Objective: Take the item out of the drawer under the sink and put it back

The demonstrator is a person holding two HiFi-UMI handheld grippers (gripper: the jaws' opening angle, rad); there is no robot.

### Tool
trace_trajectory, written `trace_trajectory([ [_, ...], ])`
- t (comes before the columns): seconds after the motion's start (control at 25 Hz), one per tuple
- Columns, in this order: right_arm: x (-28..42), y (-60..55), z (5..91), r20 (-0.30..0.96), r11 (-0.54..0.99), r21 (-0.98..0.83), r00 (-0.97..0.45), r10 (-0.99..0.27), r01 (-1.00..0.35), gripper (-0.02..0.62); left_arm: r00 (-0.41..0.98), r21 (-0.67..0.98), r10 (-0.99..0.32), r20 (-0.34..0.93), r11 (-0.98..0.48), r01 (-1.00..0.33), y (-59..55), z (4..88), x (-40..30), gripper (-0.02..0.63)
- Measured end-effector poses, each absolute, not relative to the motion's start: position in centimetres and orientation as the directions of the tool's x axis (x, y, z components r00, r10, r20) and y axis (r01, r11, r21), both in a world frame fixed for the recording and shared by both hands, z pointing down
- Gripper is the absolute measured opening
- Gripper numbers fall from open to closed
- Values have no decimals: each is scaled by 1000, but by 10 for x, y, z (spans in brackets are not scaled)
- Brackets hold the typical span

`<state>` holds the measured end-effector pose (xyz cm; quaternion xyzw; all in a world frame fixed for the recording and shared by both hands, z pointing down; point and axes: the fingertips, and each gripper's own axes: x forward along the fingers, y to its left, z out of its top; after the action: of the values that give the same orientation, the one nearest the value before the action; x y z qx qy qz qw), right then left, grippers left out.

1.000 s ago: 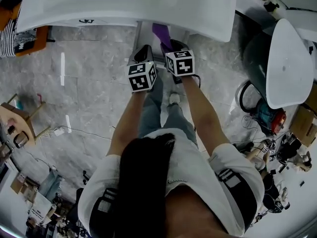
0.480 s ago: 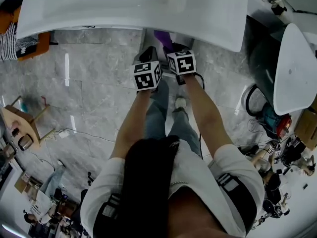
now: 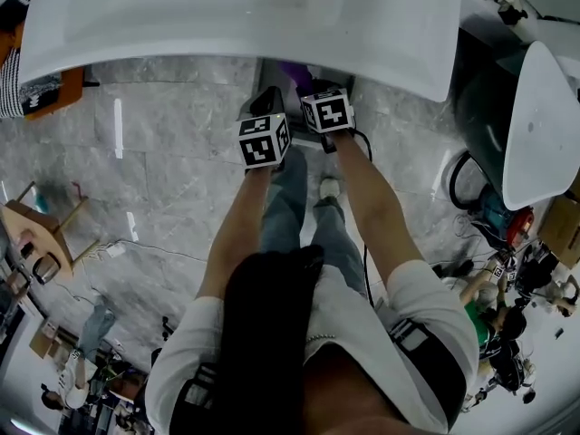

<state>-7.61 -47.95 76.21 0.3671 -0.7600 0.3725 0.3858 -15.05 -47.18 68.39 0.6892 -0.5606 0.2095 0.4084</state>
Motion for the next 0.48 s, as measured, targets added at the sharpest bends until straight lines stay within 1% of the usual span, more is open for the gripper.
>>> trace_trajectory([
  [0.36, -78, -479, 778, 875, 425, -287, -416, -249, -858, 166, 300, 341, -597, 744, -47, -939, -471, 692, -153, 9],
  [0.44, -79, -480, 779, 871, 418, -303, -427, -244, -857, 176, 300, 342, -600, 742, -47, -939, -473, 693, -154, 9],
  [0.48, -79, -481, 780, 868, 414, -310, -432, -243, -856, 192, 300, 342, -601, 741, -46, -938, -474, 694, -155, 9],
])
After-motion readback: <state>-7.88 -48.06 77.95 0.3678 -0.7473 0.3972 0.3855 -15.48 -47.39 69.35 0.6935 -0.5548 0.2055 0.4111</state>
